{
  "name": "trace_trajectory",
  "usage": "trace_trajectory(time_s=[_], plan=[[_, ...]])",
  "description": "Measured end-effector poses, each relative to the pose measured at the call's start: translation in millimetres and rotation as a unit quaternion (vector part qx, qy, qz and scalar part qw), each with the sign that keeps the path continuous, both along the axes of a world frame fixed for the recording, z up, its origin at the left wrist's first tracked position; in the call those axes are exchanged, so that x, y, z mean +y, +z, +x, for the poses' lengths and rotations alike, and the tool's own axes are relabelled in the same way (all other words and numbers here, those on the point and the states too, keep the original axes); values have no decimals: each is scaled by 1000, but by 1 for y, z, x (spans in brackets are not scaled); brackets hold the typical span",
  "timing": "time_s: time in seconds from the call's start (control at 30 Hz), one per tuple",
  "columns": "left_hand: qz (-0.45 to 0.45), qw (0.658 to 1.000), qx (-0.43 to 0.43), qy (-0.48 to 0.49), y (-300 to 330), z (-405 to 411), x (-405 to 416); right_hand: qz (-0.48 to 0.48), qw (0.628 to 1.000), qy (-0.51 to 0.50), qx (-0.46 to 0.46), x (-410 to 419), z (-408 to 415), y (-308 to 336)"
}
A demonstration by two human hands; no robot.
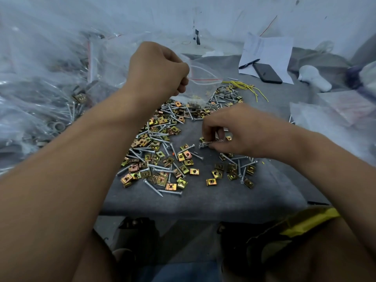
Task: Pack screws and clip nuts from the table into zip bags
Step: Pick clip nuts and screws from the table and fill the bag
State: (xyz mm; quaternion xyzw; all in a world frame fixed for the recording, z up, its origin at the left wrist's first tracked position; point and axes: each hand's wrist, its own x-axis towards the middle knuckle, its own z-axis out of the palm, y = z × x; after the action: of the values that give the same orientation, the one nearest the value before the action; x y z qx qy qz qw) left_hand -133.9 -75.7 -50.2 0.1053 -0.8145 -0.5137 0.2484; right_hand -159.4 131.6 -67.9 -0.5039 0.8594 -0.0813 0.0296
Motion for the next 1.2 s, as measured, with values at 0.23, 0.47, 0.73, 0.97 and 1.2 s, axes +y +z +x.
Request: trace_trajectory(time_s=[0.23,0.47,0.73,0.97,1.2], plan=[[0,1000,-2,1,1,0,1,18,993,-105,-47,-3,-4,2],[-7,1000,-1,-1,0,0,0,61,992,-107,-2,-9,3,3],[-3,1000,-1,-11,-2,-3,0,36,991,-125,-12,-14,7,3],[-9,1000,1,-9,-3,-3,-2,10,988,-152,-3,-15,13,2],[-6,1000,6,-11,-4,-3,-4,37,993,-111,11,-13,12,4]])
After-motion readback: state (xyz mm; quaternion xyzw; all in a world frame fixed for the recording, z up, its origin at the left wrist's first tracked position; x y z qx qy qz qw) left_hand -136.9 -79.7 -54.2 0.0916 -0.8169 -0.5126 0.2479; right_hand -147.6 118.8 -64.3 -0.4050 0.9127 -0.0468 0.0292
